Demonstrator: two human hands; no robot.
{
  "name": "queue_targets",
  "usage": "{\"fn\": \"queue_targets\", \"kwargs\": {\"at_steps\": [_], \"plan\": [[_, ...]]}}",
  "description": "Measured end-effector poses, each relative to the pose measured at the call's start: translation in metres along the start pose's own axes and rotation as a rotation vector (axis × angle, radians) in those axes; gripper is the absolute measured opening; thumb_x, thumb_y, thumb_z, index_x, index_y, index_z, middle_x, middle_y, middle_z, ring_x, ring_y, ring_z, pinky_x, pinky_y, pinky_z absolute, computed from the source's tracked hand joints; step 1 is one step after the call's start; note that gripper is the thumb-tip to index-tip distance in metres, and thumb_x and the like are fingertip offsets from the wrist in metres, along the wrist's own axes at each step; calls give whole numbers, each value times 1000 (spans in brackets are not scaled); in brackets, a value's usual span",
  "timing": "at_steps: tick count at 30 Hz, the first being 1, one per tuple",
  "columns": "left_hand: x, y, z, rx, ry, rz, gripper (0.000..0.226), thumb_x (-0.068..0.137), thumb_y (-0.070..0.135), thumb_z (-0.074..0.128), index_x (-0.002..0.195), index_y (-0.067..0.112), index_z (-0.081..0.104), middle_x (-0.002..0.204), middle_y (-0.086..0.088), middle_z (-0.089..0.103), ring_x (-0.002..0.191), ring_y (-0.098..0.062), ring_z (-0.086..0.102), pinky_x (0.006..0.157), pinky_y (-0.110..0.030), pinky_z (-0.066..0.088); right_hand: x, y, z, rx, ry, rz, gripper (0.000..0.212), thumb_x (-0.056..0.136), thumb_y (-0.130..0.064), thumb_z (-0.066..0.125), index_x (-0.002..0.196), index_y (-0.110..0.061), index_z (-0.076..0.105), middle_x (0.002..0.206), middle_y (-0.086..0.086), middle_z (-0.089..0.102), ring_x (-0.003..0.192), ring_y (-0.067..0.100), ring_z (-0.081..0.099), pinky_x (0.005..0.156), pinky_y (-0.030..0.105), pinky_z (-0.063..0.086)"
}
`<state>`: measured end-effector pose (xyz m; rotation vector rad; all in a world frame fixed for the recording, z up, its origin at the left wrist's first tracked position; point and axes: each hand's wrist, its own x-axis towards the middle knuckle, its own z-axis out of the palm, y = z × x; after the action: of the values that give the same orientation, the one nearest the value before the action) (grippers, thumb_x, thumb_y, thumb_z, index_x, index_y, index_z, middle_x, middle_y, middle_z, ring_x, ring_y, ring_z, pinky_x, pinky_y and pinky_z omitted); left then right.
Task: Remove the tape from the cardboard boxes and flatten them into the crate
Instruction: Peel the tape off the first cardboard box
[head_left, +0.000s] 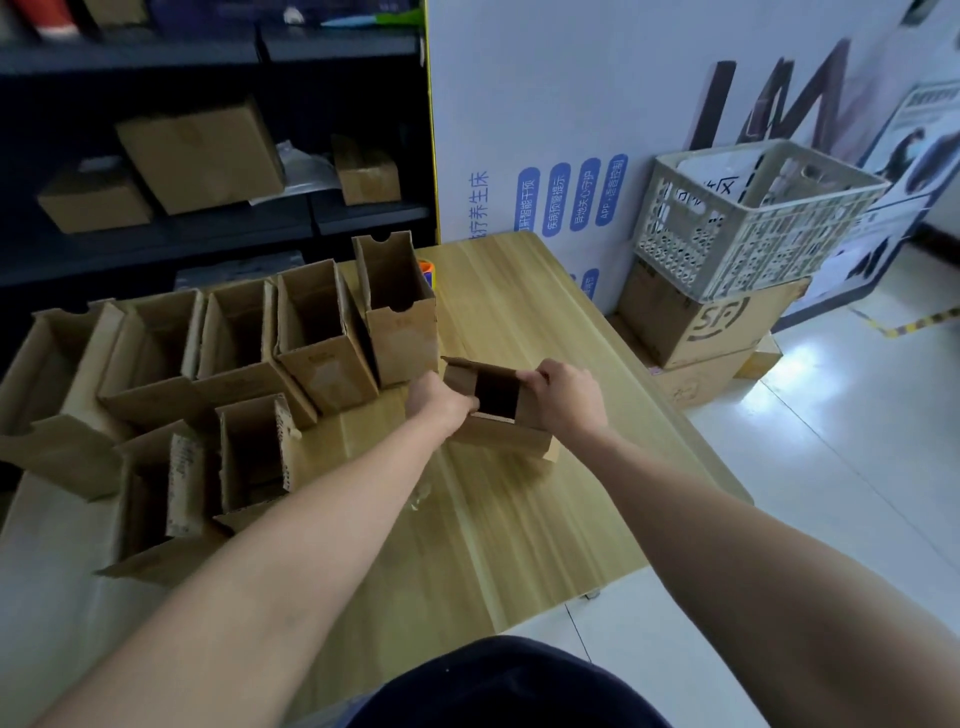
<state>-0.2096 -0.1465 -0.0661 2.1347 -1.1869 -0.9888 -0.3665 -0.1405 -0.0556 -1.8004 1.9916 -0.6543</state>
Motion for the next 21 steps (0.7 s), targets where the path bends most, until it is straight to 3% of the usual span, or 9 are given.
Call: {"fn": "queue_targets", "kwargs": {"at_steps": [2, 5, 8, 11, 14, 15, 16, 18, 21], "plan": [[-2, -1, 2, -35, 21, 53, 41, 75, 30, 73, 106, 9, 56, 102, -5, 59, 92, -27, 60, 72, -32, 51, -1, 1, 2, 61, 44, 42, 45, 86, -51, 59, 111, -14, 58, 104, 3, 63, 86, 18, 59, 71, 30, 51], [-6, -10, 7, -224, 33, 176, 14, 89, 27, 56, 80, 17, 56, 71, 4, 55, 69, -18, 54, 52, -24, 38, 2, 1, 0, 187, 65, 167, 82, 71, -45, 78, 134, -11, 38, 129, 5, 44, 112, 22, 51, 86, 33, 47], [-7, -15, 13, -351, 81, 223, 37, 98, 20, 40, 61, 16, 40, 58, 3, 38, 56, -14, 38, 50, -23, 31, 4, 5, -3, 190, 69, 265, 82, 66, -31, 85, 129, -10, 36, 125, 8, 44, 114, 26, 48, 92, 38, 48], [-9, -15, 17, -441, 50, 246, 36, 100, 21, 37, 73, 1, 46, 66, -4, 43, 62, -16, 40, 62, -30, 40, 3, 12, -5, 238, 104, 371, 70, 71, -19, 81, 124, -10, 36, 121, 9, 47, 110, 28, 52, 83, 37, 49], [-12, -13, 19, -430, 57, 294, 35, 101, 24, 37, 84, -3, 52, 73, -6, 49, 67, -15, 45, 59, -15, 41, 3, 14, -7, 251, 110, 415, 61, 74, -20, 77, 120, -9, 38, 115, 9, 50, 92, 24, 53, 67, 33, 45], [-13, -11, 20, -451, 43, 292, 34, 101, 25, 37, 89, -2, 55, 79, -5, 53, 73, -15, 49, 65, -14, 44, 4, 15, -8, 260, 108, 422, 58, 74, -19, 75, 119, -9, 40, 111, 8, 51, 87, 22, 53, 64, 31, 44], [-14, -9, 21, -488, 22, 268, 33, 102, 26, 36, 103, 0, 58, 92, -6, 57, 86, -16, 54, 79, -20, 49, 5, 15, -8, 266, 97, 422, 55, 75, -19, 74, 118, -8, 41, 105, 7, 53, 83, 20, 53, 61, 30, 43], [-12, -5, 21, -536, 4, 180, 40, 102, 28, 36, 133, 6, 48, 123, -4, 54, 113, -16, 50, 102, -36, 44, 7, 18, -9, 276, 39, 401, 42, 79, -14, 65, 116, -8, 46, 93, 3, 53, 77, 16, 53, 56, 27, 42], [-2, -4, 19, -712, -94, 34, 44, 101, 34, 37, 141, 17, 40, 140, -7, 46, 126, -25, 46, 105, -47, 40, 6, 24, -9, 276, -77, 338, 30, 82, -3, 52, 112, -6, 54, 89, 5, 53, 82, 24, 56, 59, 32, 48]]}}
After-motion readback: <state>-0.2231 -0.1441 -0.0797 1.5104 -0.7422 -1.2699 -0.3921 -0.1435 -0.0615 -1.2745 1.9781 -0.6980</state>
